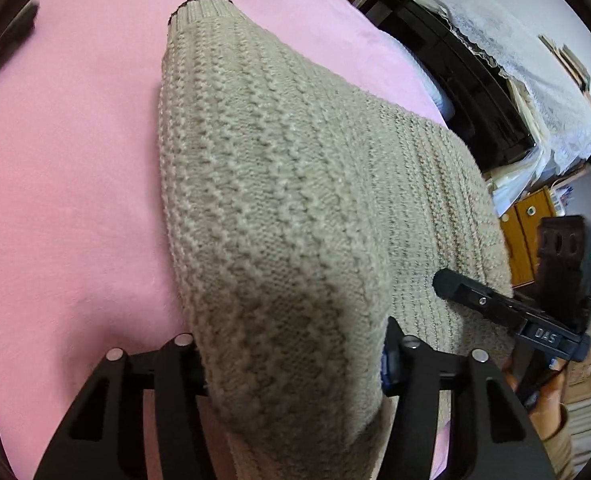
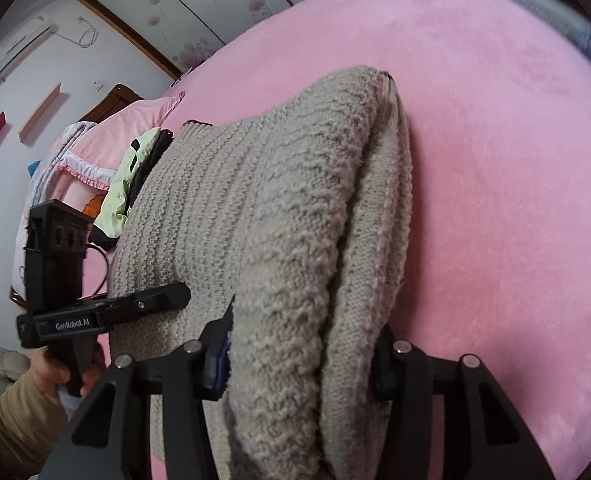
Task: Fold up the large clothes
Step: 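Close both tools on the folded cardigan, then lift the cardigan with both tools and carry it over the green-black clothes stack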
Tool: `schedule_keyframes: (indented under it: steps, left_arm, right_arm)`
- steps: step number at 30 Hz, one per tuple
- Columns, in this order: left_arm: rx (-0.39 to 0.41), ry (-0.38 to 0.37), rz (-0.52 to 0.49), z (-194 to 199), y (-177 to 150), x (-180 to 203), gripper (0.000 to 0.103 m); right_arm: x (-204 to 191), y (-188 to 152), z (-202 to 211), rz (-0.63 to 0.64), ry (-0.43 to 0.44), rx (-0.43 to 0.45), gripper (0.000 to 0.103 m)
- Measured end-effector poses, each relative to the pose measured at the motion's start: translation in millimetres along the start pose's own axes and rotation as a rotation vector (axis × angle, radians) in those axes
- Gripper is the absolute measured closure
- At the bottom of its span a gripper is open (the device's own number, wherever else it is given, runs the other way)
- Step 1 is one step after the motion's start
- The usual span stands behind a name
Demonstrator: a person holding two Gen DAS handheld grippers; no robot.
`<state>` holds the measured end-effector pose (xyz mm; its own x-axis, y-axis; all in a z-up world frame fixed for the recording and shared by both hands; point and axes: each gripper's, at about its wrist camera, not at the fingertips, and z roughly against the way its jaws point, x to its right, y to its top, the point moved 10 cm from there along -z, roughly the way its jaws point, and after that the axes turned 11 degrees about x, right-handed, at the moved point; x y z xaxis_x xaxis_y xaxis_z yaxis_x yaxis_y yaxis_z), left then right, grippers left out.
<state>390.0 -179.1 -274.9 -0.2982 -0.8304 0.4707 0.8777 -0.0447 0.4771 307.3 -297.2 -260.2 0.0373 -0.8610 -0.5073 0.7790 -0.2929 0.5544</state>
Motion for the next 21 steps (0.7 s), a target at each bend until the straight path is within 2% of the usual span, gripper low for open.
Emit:
schedule_keyframes:
  steps: [5, 9, 14, 16, 21]
  left_arm:
    - [0.019, 0.028, -0.052, 44, 6, 12, 0.051]
    - [0.029, 0.045, -0.096, 95, 14, 9, 0.050]
    - [0.060, 0.116, -0.124, 180, 48, -34, 0.050]
    - [0.086, 0.161, -0.150, 220, 72, -62, 0.050]
    - [0.140, 0.246, -0.190, 282, 138, -127, 0.049]
  right_arm:
    - [-33, 1, 24, 0.023, -0.011, 0.029, 0.055]
    - [-82, 2, 40, 0.030, 0.038, 0.039, 0.055]
    - [-169, 18, 33, 0.042, 0.131, 0.050, 0.055]
    - [-210, 31, 20, 0.039, 0.179, 0.052, 0.055]
    - [-314, 78, -34, 0.077, 0.270, 0.076, 0.055]
